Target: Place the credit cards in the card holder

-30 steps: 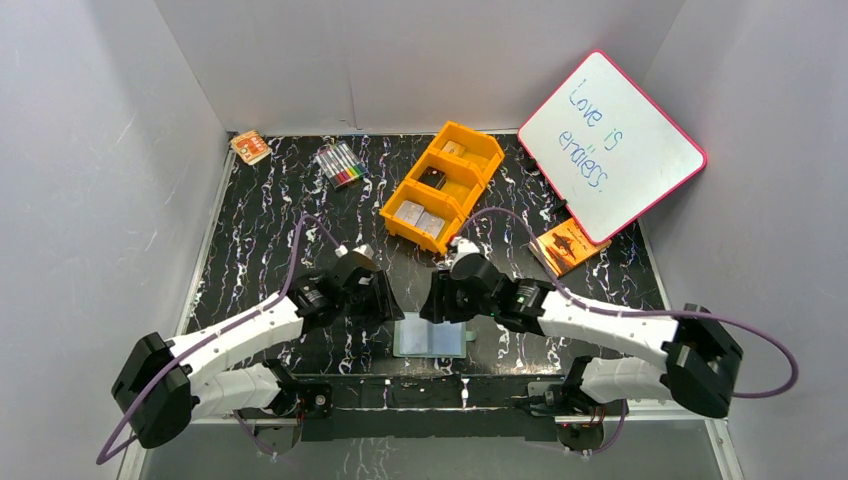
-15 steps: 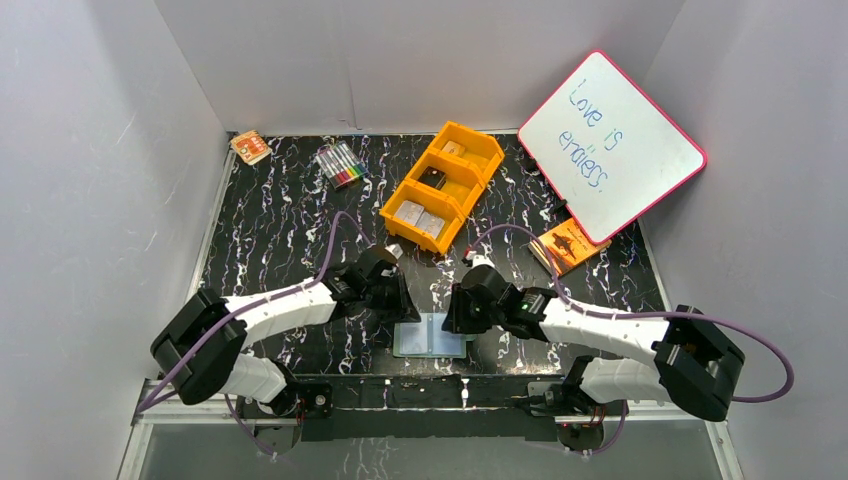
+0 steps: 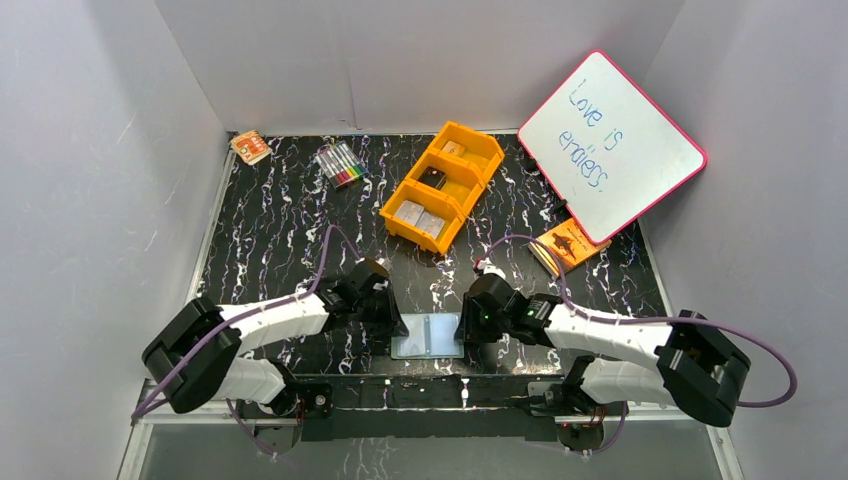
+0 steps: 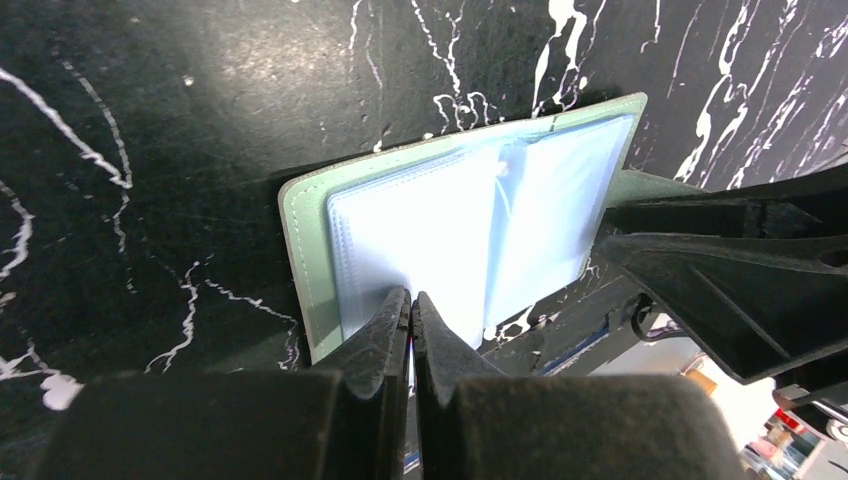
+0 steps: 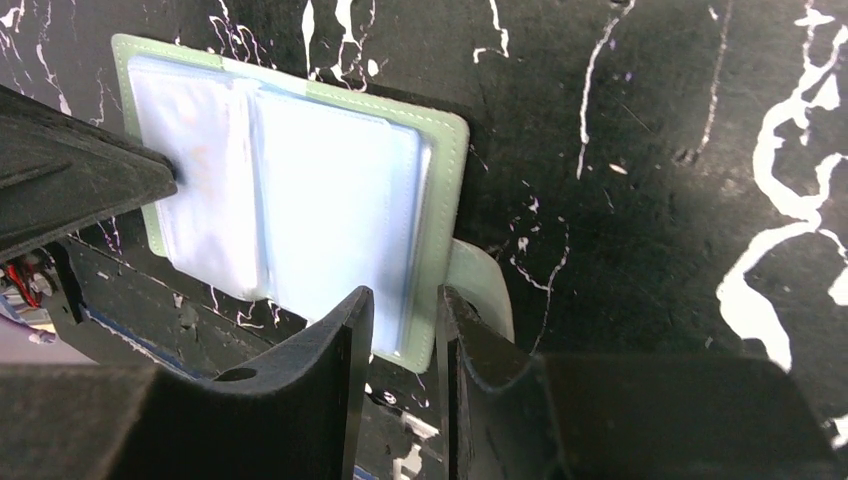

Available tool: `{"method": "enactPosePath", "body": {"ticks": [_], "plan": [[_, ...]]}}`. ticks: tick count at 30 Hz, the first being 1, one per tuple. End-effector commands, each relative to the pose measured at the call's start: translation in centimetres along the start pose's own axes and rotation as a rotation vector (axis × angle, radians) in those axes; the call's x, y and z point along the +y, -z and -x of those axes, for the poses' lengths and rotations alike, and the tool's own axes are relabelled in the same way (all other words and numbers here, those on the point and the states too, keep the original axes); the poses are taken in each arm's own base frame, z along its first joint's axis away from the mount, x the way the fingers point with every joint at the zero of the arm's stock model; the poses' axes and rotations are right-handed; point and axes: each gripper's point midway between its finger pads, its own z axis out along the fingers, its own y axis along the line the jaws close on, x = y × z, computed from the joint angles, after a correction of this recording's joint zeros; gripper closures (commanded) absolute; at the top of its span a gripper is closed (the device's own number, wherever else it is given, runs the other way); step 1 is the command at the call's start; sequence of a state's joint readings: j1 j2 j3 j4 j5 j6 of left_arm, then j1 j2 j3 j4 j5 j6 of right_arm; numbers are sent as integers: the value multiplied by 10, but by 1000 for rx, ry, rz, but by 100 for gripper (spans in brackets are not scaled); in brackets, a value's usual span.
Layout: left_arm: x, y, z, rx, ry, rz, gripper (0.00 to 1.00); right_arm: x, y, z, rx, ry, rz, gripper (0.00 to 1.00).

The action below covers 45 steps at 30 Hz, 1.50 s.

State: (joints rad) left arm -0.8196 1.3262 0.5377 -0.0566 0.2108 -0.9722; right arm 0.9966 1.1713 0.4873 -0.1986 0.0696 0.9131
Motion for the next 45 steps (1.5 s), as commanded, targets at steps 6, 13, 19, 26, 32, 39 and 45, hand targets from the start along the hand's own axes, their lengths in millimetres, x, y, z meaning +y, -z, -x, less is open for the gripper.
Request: {"method": "enactPosePath", "body": {"ticks": [6,13,19,26,32,39,45], "plan": [[-21,37,21,-85,-74,12,76,28,47,50,-167,32,34,51],[-42,96,51,-273,-91,-13,31,53,85,152,-447,40,-9,29],[5,128,58,-430,-44,149,26,57,79,246,-550,-111,60,29],[34,150,62,-553,3,208,25,68,33,311,-562,-215,126,26],[44,162,71,-636,27,244,25,88,-18,327,-508,-210,161,29],[50,170,78,-663,60,314,25,92,-62,302,-400,-153,157,36],[48,155,78,-642,53,303,25,94,-84,253,-289,-164,168,39]]}}
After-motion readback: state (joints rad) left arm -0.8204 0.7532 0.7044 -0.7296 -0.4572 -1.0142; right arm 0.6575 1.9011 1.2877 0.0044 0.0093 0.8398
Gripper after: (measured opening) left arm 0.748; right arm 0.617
